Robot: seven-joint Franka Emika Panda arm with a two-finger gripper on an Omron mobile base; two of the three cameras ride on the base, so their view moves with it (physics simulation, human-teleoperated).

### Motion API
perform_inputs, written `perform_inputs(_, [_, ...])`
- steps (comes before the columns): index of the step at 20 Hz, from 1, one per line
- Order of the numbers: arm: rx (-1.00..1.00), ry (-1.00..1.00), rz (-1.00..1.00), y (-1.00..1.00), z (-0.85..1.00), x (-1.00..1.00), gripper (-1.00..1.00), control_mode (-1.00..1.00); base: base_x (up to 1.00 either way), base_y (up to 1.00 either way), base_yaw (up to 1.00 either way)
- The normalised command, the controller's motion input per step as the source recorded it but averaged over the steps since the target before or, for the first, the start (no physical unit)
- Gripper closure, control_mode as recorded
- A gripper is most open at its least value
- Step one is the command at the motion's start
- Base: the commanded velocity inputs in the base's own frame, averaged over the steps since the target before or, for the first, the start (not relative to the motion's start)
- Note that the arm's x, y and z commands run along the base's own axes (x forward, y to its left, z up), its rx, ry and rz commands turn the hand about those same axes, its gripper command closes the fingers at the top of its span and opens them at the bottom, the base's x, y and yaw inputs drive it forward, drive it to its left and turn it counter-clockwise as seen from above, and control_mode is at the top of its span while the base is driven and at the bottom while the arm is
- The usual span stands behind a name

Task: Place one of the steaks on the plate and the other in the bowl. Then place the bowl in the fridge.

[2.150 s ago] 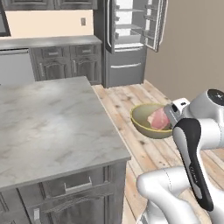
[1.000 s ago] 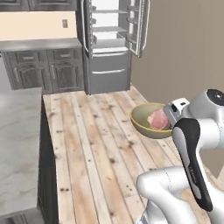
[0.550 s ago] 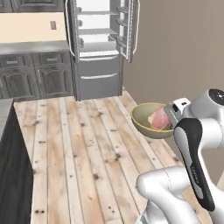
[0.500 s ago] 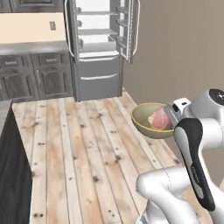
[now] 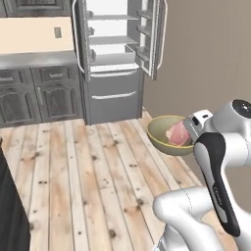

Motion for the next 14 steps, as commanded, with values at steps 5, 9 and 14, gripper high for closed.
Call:
perform_inputs(5, [0.0, 0.0, 0.0, 0.0, 0.0, 0.0, 1.0, 1.0, 0.95, -0.29, 0.0])
perform_inputs(9, [0.0, 0.0, 0.0, 0.0, 0.0, 0.0, 1.0, 1.0, 0.91, -0.48, 0.0])
perform_inputs(14, [0.0, 0.0, 0.0, 0.0, 0.0, 0.0, 1.0, 1.0, 0.78, -0.6, 0.0])
